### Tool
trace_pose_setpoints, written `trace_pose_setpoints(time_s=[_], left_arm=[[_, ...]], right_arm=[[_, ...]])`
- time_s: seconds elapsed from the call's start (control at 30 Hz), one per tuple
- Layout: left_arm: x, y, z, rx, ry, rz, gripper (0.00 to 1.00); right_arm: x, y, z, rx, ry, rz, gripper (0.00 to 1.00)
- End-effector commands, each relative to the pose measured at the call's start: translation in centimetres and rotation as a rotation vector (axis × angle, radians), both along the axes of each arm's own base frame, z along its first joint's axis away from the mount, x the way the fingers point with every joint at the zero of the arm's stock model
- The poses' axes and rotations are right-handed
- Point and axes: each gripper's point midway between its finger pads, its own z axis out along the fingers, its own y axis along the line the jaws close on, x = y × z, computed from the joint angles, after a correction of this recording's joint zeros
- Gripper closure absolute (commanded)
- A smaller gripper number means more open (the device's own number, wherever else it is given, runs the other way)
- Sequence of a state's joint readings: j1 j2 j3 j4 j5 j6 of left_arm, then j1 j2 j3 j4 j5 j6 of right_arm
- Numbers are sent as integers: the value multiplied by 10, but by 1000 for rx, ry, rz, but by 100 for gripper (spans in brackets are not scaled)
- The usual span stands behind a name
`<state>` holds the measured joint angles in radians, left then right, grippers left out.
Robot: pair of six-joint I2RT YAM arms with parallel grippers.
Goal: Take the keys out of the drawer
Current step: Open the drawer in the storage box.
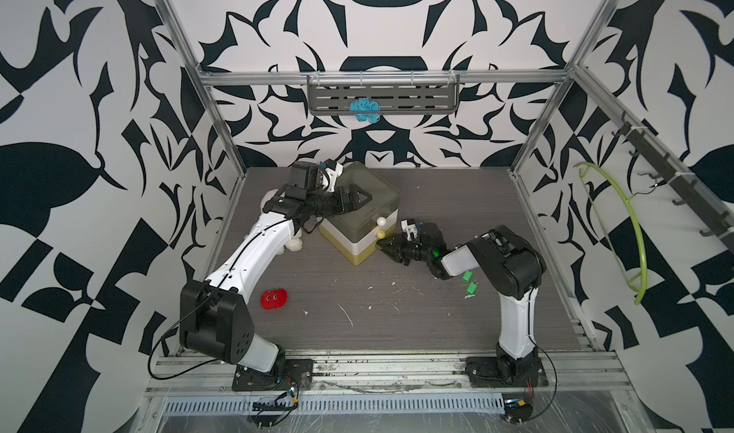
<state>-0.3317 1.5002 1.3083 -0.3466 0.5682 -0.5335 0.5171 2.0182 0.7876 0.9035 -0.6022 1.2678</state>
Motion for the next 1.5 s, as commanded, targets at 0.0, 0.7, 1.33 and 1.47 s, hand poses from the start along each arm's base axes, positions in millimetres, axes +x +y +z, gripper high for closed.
trace_pose_setpoints(time_s=[0.0, 0.7, 1.33, 1.47], left_arm=[[-7, 8, -52, 65, 164, 31, 1], [-12, 15, -65, 106, 187, 46, 1], [-12, 15, -74, 109, 203, 52, 1], [-11, 15, -78, 114, 211, 53, 1]], right_arm=[[-8, -5, 10, -7, -33, -1, 82], [-51, -52, 0, -101, 6, 9, 82], [-82, -86, -10, -167, 40, 3, 82], [-89, -94, -11, -181, 45, 4, 82]])
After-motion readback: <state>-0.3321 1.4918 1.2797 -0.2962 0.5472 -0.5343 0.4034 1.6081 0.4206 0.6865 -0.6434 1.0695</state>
